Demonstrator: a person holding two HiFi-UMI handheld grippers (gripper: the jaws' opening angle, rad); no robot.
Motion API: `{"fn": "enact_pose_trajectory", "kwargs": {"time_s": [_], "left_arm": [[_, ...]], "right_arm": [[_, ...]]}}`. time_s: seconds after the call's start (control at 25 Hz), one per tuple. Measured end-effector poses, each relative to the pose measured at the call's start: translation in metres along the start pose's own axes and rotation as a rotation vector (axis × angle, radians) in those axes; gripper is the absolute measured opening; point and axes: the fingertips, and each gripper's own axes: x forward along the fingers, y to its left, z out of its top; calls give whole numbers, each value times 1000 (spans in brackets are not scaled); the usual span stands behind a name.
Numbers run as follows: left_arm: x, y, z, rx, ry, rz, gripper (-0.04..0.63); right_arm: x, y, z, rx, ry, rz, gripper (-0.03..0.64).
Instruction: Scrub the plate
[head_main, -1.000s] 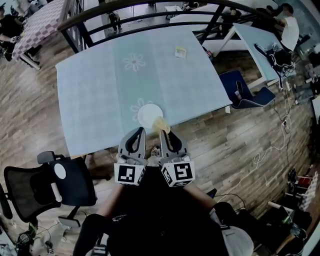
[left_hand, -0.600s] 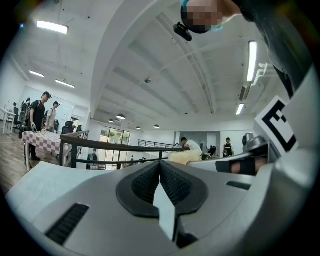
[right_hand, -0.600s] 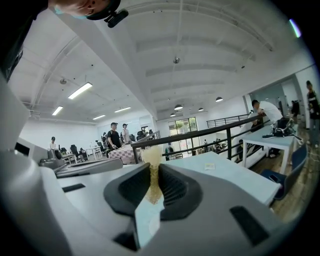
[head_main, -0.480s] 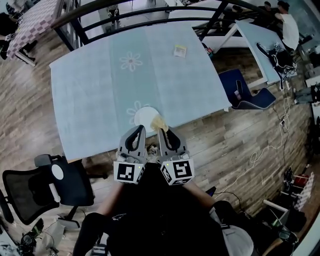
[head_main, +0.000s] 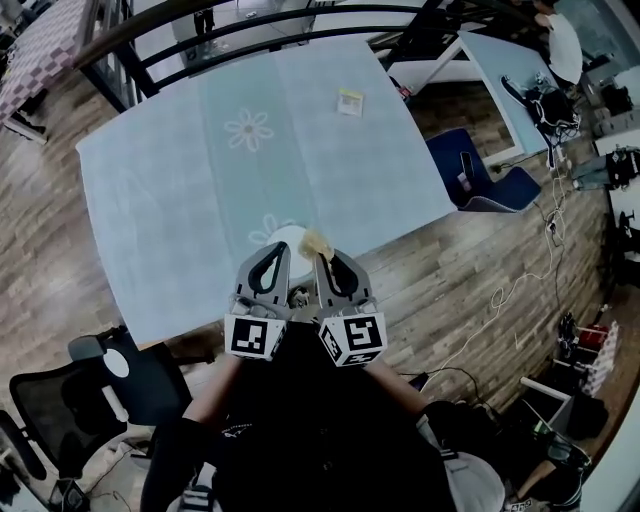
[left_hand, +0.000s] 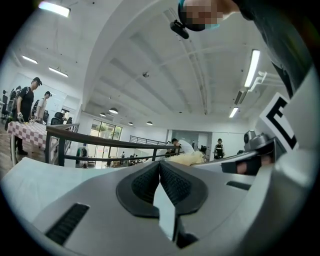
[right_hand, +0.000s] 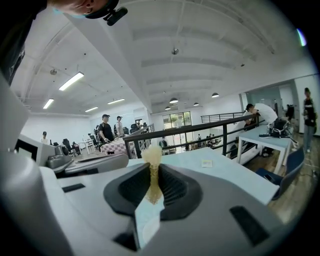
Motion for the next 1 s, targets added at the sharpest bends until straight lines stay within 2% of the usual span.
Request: {"fn": "enact_pose_trajectory", "kwargs": {"time_s": [0.32, 0.52, 0.8, 1.0], "left_arm": [[14, 21, -22, 10, 59, -66, 14], [17, 32, -33, -6, 92, -67, 14], [27, 42, -52, 11, 140, -81, 14], [28, 51, -54, 11, 142, -44, 14]], "right_arm": [[33, -10, -18, 38, 56, -45, 52], [51, -20, -41, 122, 136, -76, 53], [79, -37, -92, 135, 267, -102, 52], [97, -42, -136, 141, 375, -83, 53]]}}
